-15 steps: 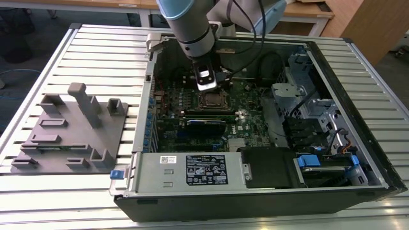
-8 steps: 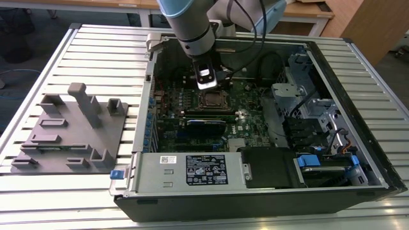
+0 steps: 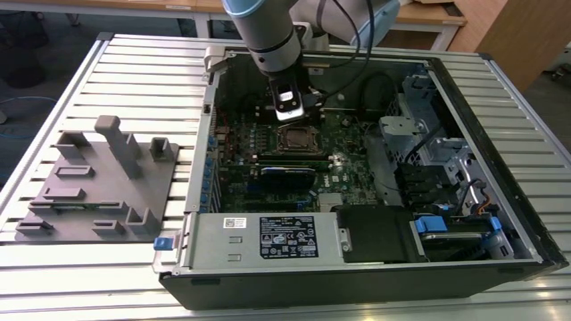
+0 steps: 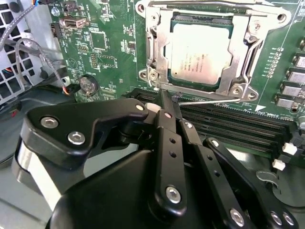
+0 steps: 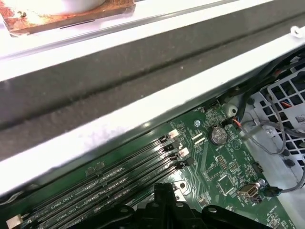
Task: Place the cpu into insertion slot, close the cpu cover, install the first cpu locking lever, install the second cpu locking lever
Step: 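Install the first cpu locking lever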
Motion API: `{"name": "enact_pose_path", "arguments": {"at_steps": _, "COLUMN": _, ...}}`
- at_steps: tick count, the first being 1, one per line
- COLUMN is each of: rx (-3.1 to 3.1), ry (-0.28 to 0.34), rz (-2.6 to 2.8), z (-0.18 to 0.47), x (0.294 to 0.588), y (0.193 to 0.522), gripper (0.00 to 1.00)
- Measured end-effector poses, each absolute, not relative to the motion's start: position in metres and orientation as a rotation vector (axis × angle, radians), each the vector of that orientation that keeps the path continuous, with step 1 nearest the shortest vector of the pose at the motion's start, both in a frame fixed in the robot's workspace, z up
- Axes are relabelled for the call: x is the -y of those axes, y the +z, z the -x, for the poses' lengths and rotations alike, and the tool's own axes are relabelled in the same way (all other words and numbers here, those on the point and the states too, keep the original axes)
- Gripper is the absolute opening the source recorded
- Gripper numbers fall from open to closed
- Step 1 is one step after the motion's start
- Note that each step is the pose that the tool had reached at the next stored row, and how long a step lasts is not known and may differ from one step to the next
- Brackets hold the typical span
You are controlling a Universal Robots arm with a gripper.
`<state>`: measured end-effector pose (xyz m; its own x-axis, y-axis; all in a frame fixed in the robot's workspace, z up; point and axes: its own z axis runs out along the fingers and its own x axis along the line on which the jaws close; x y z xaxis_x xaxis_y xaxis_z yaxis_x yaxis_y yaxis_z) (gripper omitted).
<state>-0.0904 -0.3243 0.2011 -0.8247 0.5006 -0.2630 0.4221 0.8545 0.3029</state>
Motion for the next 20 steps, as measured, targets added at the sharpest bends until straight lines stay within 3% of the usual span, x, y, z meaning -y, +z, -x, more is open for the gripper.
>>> {"name": "enact_pose_path", "arguments": {"at_steps": 20, "rx": -2.693, "ry": 0.344, "rz": -0.695, "z": 0.113, "x": 0.324, "y": 0.199, "gripper": 0.1}}
